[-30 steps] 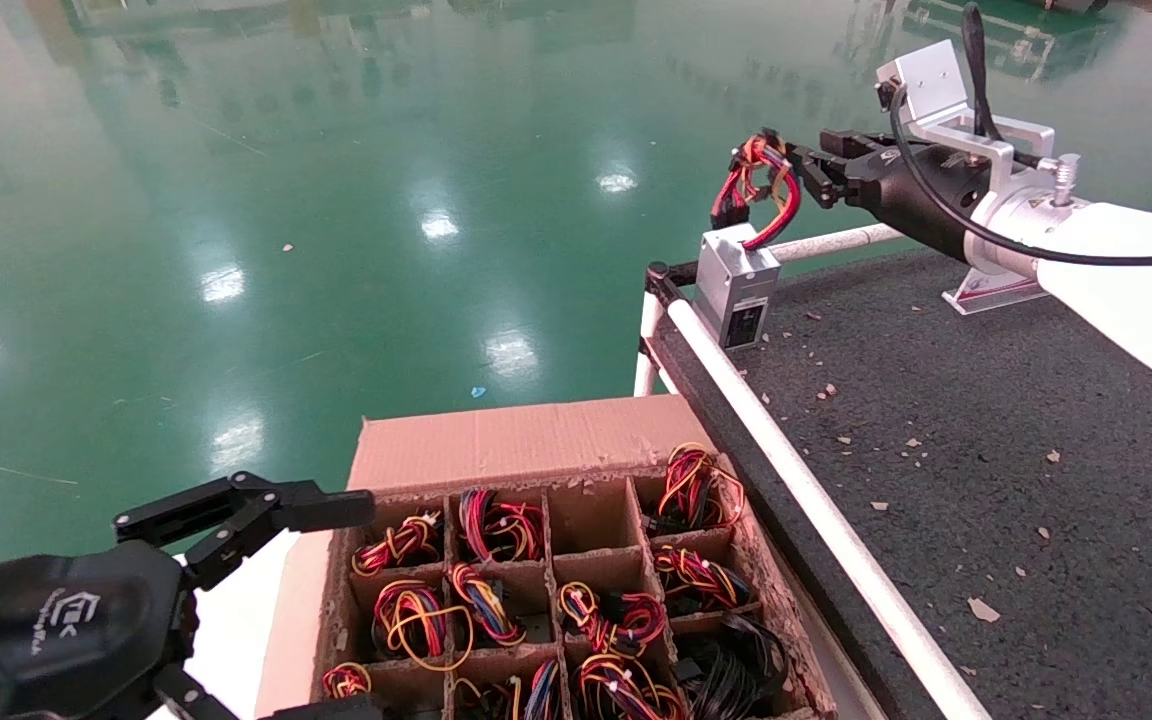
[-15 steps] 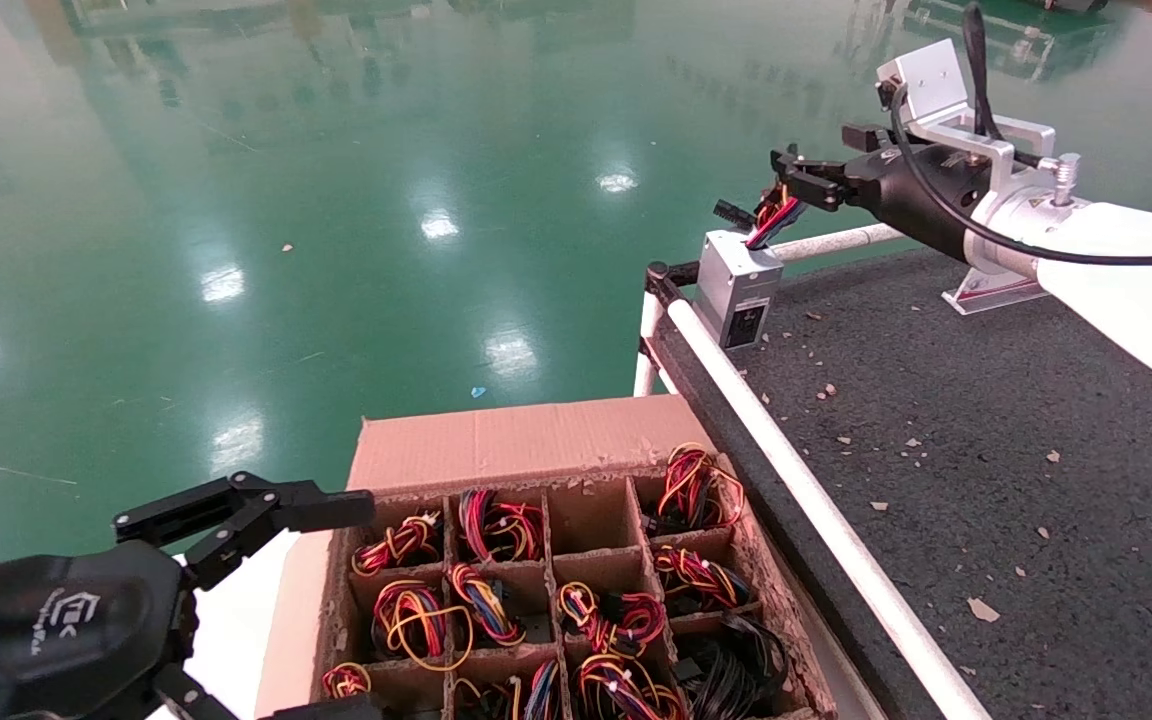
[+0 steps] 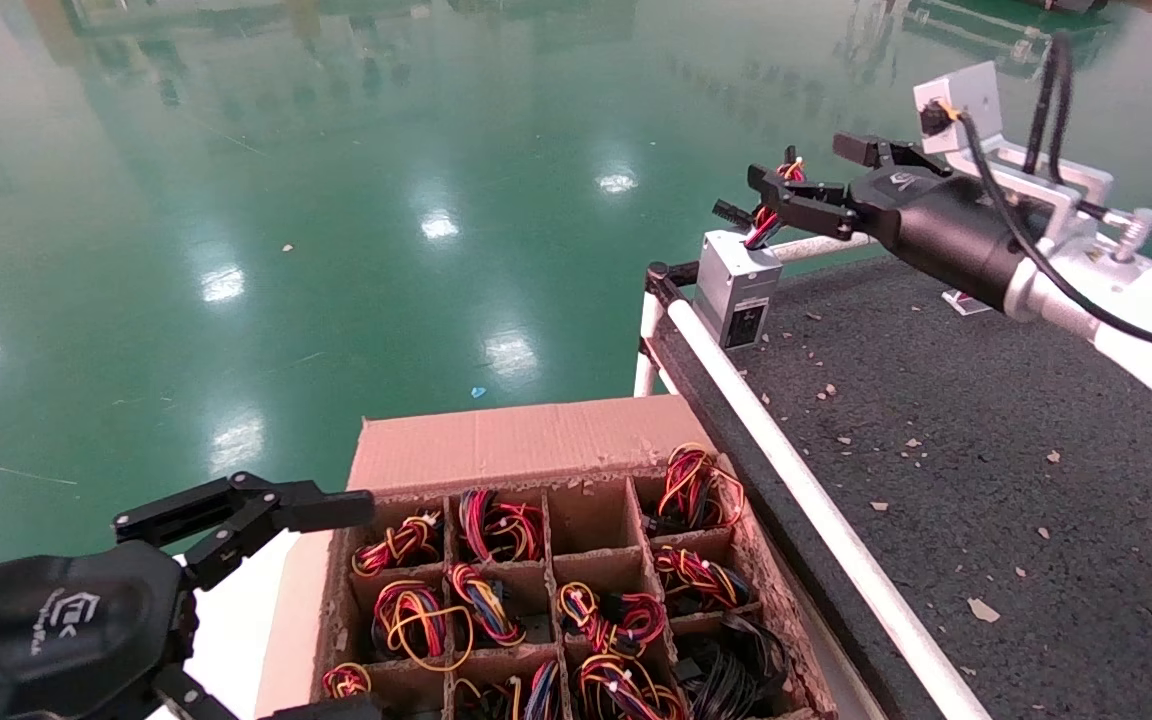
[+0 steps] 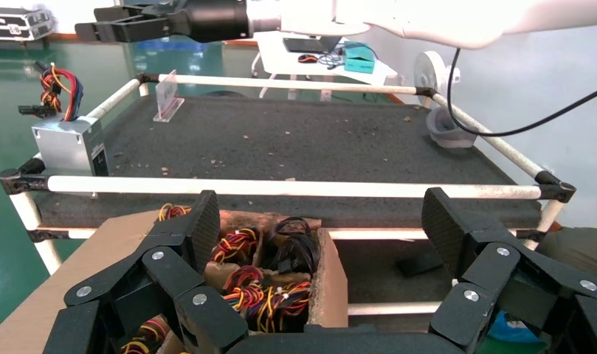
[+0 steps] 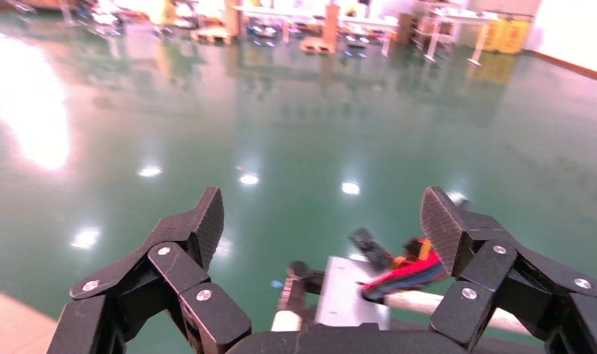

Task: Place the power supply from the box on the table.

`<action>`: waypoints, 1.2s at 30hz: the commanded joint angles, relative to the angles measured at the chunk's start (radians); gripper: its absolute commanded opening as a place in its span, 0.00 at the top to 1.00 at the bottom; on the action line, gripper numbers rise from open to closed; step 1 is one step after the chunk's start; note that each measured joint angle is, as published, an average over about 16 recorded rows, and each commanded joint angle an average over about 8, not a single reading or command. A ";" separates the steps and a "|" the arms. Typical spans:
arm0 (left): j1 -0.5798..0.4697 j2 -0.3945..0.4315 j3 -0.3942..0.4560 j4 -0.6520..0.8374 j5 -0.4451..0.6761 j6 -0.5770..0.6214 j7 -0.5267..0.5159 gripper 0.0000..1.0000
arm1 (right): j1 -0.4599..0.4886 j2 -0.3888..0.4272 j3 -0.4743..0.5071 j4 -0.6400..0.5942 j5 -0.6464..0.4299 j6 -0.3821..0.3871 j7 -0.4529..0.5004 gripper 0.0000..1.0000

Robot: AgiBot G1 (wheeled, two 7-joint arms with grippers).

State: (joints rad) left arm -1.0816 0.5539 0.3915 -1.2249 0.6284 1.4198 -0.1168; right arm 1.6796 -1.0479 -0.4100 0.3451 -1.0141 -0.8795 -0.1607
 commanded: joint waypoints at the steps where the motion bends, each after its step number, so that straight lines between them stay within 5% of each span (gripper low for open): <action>1: 0.000 0.000 0.000 0.000 0.000 0.000 0.000 0.00 | -0.028 0.020 0.006 0.043 0.013 -0.028 0.016 0.00; 36: 0.000 0.000 0.000 0.000 0.000 0.000 0.000 0.00 | -0.512 0.369 0.110 0.794 0.240 -0.521 0.295 0.00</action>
State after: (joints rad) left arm -1.0816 0.5539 0.3915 -1.2249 0.6283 1.4198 -0.1168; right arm 1.1689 -0.6794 -0.2999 1.1376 -0.7748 -1.3995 0.1333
